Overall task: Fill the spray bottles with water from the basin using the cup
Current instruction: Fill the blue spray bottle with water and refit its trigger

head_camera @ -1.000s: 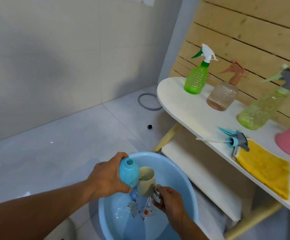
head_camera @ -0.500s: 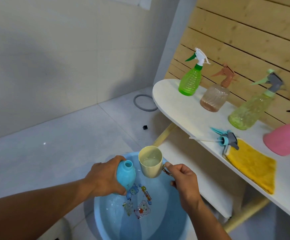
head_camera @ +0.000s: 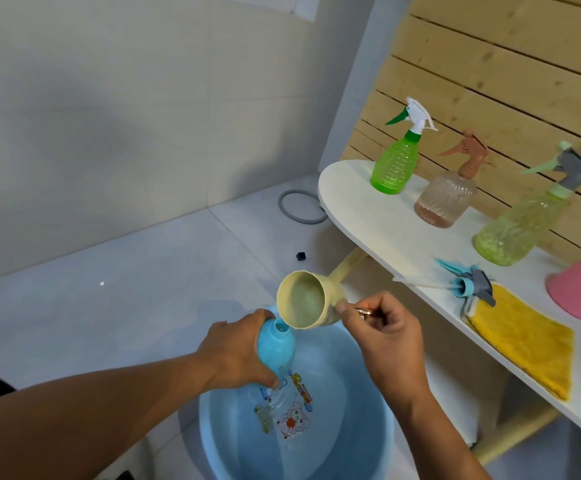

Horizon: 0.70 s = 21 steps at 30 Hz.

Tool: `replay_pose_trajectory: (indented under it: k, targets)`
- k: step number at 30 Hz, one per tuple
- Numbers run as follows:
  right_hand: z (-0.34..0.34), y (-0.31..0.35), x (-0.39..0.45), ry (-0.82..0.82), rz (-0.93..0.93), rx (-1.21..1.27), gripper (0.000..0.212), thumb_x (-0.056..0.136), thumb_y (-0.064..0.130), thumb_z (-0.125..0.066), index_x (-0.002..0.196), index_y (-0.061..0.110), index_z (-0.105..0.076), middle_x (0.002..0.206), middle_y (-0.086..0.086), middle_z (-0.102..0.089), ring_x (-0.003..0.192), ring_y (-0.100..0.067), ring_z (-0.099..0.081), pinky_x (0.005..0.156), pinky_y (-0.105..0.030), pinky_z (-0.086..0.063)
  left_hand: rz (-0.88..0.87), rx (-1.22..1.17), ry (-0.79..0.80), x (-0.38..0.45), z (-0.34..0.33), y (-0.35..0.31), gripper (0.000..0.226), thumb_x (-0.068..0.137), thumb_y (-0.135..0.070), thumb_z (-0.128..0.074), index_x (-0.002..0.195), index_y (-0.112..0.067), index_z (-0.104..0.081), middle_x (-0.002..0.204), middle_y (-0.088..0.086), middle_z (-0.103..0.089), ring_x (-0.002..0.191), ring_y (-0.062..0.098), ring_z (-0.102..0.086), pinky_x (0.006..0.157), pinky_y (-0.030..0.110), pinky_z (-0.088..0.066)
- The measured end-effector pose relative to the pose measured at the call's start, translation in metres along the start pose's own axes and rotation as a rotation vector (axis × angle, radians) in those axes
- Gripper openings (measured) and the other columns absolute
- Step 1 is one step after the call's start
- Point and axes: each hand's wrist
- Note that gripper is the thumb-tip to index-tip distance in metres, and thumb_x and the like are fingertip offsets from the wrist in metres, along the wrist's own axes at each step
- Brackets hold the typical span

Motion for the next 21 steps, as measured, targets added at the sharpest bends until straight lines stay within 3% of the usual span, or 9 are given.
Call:
replay_pose_trajectory:
  k: [7, 16, 21]
  targets:
    - [0.002, 0.009, -0.003, -0.02, 0.125, -0.195, 0.027, 0.082, 0.029, -0.084, 0.072, 0.021, -0.06, 0.066, 0.008, -0.054, 0.059, -0.01, -0.043, 0.057, -0.033, -0.041, -0.014, -0.009, 0.001, 0.001, 0.0, -0.004, 0.106, 0.046, -0.07, -0.088, 0.136, -0.051, -0.036, 0.116, -0.018, -0.061, 0.11, 0.019, -0.058, 0.097, 0.037, -0.053]
    - [0.004, 0.017, -0.005, -0.041, 0.274, -0.334, 0.026, 0.081, 0.024, -0.084, 0.07, 0.026, -0.061, 0.075, 0.012, -0.057, 0.068, -0.011, -0.053, 0.059, -0.014, -0.038, -0.027, -0.007, -0.018, 0.001, 0.002, -0.007, 0.1, 0.049, -0.067, -0.09, 0.132, -0.05, -0.037, 0.113, -0.02, -0.06, 0.108, 0.018, -0.058, 0.098, 0.036, -0.051]
    - [0.005, 0.02, -0.005, -0.057, 0.367, -0.415, 0.029, 0.08, 0.024, -0.085, 0.071, 0.031, -0.059, 0.077, 0.021, -0.055, 0.071, -0.008, -0.054, 0.059, -0.011, -0.037, -0.026, 0.004, -0.02, 0.0, 0.002, -0.01, 0.1, 0.049, -0.067, -0.089, 0.133, -0.049, -0.037, 0.114, -0.019, -0.061, 0.108, 0.018, -0.058, 0.099, 0.037, -0.051]
Point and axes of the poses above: each hand's wrist, its own x-axis towards the middle knuckle, its own z-axis out of the back of the hand, y = z × x
